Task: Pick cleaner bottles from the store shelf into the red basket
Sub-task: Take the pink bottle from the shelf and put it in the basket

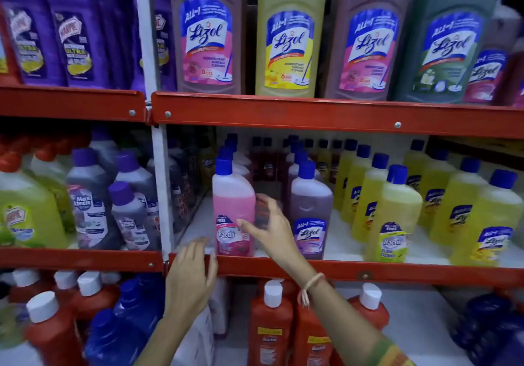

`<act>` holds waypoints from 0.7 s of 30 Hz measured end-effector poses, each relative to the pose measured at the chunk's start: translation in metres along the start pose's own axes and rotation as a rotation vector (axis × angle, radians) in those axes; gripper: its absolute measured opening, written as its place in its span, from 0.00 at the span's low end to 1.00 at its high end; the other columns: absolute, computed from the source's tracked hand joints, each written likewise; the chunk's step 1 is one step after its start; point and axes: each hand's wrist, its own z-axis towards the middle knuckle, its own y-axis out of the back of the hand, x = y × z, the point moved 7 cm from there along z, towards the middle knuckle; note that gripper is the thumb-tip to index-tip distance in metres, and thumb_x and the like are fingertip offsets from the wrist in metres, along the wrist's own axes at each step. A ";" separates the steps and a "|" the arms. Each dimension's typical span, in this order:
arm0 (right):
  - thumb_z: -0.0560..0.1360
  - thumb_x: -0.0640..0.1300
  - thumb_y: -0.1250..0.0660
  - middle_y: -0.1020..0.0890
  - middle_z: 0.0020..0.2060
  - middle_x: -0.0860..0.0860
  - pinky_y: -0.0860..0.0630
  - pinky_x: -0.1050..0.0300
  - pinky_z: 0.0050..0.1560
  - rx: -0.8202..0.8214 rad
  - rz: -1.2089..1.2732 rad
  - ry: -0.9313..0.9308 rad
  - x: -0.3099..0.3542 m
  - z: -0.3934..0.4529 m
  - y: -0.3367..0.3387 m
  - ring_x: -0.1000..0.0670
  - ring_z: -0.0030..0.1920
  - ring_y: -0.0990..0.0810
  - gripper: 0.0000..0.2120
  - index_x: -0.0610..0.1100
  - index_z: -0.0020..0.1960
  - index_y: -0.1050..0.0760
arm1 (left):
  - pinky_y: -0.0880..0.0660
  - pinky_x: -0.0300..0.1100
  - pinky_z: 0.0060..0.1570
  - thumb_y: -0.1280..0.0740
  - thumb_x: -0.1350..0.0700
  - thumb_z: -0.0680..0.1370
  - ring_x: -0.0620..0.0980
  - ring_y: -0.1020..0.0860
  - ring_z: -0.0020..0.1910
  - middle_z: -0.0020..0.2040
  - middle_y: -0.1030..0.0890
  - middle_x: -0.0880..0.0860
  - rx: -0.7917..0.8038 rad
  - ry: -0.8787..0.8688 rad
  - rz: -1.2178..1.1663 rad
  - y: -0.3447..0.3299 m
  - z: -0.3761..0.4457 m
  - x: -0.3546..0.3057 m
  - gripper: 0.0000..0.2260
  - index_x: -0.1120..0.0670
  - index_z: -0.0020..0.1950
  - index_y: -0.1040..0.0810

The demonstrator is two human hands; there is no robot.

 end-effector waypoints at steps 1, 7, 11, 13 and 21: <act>0.67 0.51 0.24 0.20 0.59 0.50 0.22 0.59 0.59 0.020 0.037 -0.048 -0.004 0.003 -0.010 0.54 0.57 0.20 0.34 0.47 0.67 0.34 | 0.31 0.44 0.58 0.46 0.48 0.77 0.53 0.23 0.55 0.55 0.19 0.55 0.024 -0.029 0.006 -0.004 0.000 0.003 0.19 0.57 0.60 0.25; 0.61 0.51 0.20 0.16 0.50 0.50 0.17 0.55 0.49 -0.004 0.175 -0.163 -0.024 0.007 -0.040 0.53 0.48 0.15 0.23 0.58 0.50 0.27 | 0.45 0.49 0.72 0.50 0.44 0.80 0.48 0.25 0.59 0.56 0.20 0.50 0.093 -0.138 0.097 -0.024 -0.003 0.016 0.20 0.53 0.60 0.26; 0.60 0.58 0.21 0.17 0.50 0.54 0.16 0.54 0.47 -0.151 0.153 -0.069 -0.009 -0.002 -0.037 0.52 0.49 0.17 0.27 0.60 0.54 0.30 | 0.47 0.48 0.73 0.51 0.42 0.80 0.47 0.26 0.62 0.59 0.21 0.49 0.126 -0.171 0.135 -0.025 -0.003 0.017 0.22 0.52 0.62 0.26; 0.61 0.63 0.24 0.19 0.51 0.52 0.17 0.50 0.46 -0.249 0.024 0.022 0.011 -0.008 -0.029 0.51 0.50 0.18 0.29 0.59 0.57 0.32 | 0.50 0.46 0.72 0.51 0.42 0.80 0.48 0.26 0.62 0.59 0.21 0.50 0.143 -0.179 0.139 -0.024 -0.005 0.019 0.22 0.52 0.63 0.26; 0.68 0.60 0.28 0.21 0.46 0.44 0.22 0.52 0.36 -0.759 -0.640 0.393 0.099 -0.056 0.030 0.45 0.45 0.22 0.32 0.44 0.64 0.32 | 0.47 0.49 0.71 0.52 0.41 0.80 0.53 0.24 0.60 0.58 0.20 0.52 0.160 -0.162 0.167 -0.023 -0.010 0.019 0.25 0.53 0.64 0.26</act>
